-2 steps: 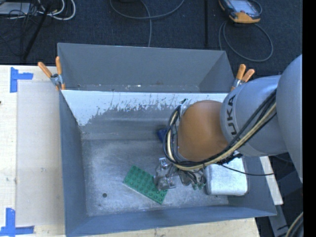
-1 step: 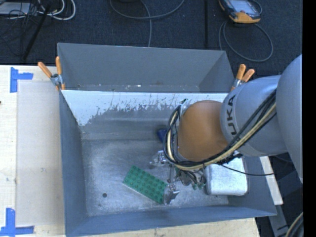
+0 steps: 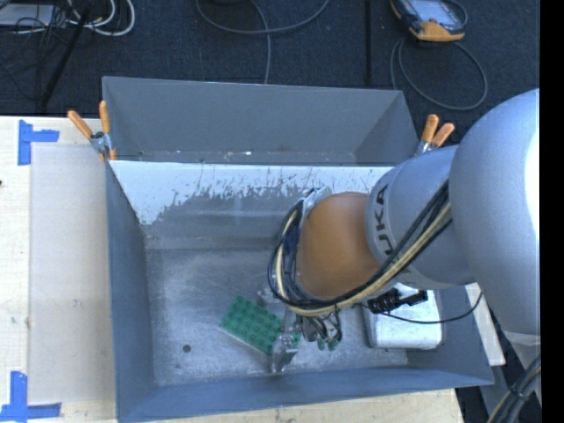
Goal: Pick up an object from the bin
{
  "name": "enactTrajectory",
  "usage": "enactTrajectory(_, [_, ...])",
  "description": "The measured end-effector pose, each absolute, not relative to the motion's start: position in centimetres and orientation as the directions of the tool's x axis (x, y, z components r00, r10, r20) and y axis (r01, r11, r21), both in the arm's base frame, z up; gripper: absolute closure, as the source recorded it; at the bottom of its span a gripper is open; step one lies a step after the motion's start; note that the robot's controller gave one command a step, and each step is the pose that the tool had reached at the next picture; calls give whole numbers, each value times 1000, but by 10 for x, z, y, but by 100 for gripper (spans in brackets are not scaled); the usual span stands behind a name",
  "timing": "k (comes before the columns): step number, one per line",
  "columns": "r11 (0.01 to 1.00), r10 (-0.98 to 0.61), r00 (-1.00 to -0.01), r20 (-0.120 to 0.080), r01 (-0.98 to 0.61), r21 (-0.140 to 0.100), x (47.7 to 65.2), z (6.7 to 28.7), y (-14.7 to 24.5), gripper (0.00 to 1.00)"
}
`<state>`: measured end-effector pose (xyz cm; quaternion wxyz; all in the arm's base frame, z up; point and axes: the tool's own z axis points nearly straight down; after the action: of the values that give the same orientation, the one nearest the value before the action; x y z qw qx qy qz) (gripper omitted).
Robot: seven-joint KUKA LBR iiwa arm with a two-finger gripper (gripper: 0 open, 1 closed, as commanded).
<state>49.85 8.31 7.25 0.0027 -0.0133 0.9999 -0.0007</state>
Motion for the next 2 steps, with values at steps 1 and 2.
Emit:
enactTrajectory(1, [1000, -26, -1000, -9, -26, 1, 500, 74, 84, 100])
enactTrajectory(2, [1000, -6, -1000, -7, -6, 1, 510, 188, 73, 100])
